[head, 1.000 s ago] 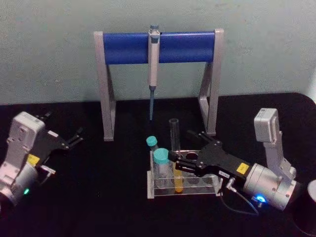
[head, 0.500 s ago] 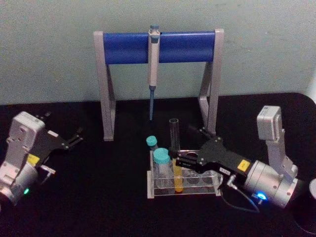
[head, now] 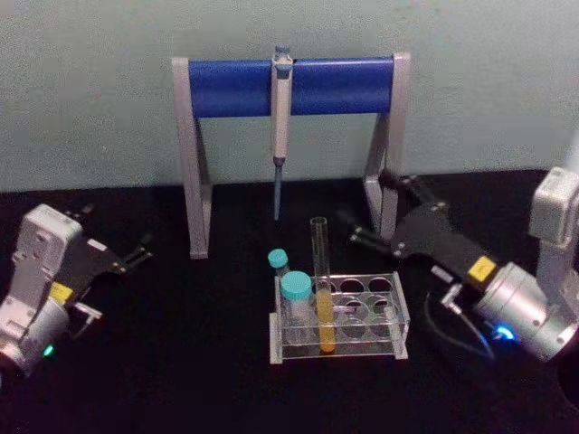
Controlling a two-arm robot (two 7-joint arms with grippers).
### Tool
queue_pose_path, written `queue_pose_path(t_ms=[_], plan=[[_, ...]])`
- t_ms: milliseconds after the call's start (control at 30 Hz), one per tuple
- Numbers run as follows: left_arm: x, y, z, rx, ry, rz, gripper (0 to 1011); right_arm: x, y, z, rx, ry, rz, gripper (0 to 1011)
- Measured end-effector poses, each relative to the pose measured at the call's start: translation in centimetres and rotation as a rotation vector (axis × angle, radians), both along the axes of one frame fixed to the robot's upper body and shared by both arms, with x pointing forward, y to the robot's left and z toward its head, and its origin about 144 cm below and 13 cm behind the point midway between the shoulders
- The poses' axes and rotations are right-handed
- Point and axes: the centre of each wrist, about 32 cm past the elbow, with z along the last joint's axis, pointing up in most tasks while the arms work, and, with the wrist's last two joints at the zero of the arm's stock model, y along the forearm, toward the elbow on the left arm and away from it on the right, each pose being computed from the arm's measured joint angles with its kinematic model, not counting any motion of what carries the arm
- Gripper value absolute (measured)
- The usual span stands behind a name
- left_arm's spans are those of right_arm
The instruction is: Pick up the test tube from the test tube rack, shake it, then place it back into the test tube rack.
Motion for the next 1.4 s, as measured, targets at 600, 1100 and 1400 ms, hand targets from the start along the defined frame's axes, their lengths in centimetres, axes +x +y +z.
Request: queue_pose_path(t_ms=[600,1100,1400], plan=[[0.0,0.0,0.0,0.0,0.0,0.0,1001,-2.5,-0.7,-2.7,-0.11,0.067,-0.487,1000],[0.0,0.0,0.0,0.0,0.0,0.0,1001,-2.9,-0.8,-6.2,-0.151,0.247,-0.569,1000],[0.0,0.0,0.0,0.0,0.0,0.0,1001,-2.8,-1.0,-6.8,-0.151,0.289,-0.569,1000]])
